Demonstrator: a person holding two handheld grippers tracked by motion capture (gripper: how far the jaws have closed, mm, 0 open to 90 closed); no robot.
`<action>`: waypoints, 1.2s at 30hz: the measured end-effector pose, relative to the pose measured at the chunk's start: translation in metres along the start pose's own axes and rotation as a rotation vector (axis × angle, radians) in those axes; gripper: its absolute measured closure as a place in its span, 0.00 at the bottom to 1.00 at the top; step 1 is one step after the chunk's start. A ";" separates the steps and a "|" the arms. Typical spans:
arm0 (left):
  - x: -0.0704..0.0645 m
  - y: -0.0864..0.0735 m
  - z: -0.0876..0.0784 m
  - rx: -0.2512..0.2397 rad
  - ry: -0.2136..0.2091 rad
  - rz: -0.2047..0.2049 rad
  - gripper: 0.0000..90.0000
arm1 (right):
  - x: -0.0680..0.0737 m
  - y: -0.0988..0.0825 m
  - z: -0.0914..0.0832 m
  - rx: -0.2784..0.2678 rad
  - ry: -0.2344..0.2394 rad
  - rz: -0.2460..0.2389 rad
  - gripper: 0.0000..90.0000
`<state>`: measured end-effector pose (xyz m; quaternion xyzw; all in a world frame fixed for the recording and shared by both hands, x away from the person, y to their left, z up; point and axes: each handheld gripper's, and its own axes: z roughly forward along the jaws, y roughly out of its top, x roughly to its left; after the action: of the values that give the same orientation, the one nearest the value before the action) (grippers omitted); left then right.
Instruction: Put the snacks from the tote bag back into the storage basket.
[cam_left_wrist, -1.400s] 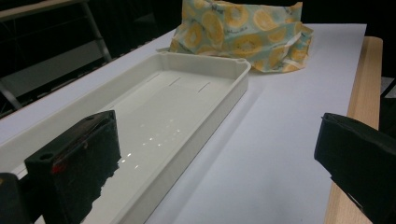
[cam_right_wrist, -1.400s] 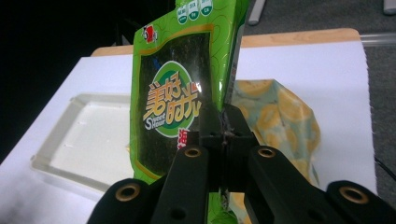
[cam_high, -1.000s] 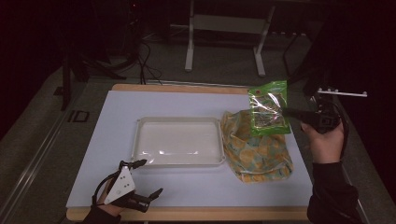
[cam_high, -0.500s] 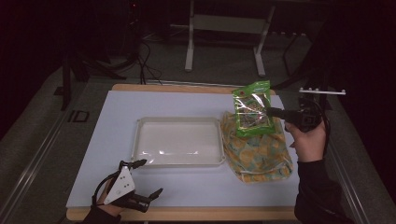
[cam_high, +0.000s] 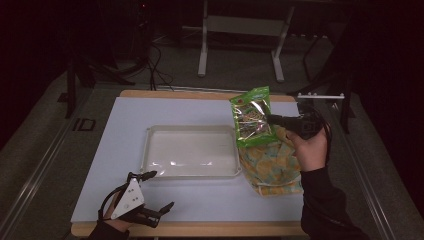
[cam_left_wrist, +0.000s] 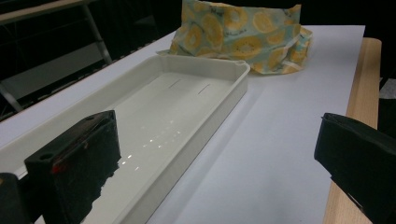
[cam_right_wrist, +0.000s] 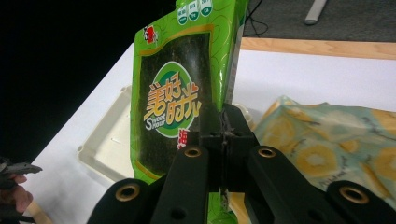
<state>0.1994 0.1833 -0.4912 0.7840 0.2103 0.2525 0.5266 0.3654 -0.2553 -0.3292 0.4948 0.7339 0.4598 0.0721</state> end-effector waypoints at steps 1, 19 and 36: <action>0.000 0.000 0.000 -0.001 0.000 -0.001 0.01 | 0.004 0.000 0.004 0.002 0.009 -0.006 0.99; -0.001 0.000 -0.001 -0.004 -0.003 0.001 0.01 | 0.026 -0.003 0.032 -0.013 0.073 -0.004 0.99; -0.001 0.000 -0.001 -0.006 -0.004 0.005 0.01 | 0.040 -0.014 0.065 -0.049 0.113 0.020 0.99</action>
<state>0.1981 0.1834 -0.4907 0.7836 0.2066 0.2531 0.5284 0.3721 -0.1860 -0.3625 0.4737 0.7202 0.5055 0.0381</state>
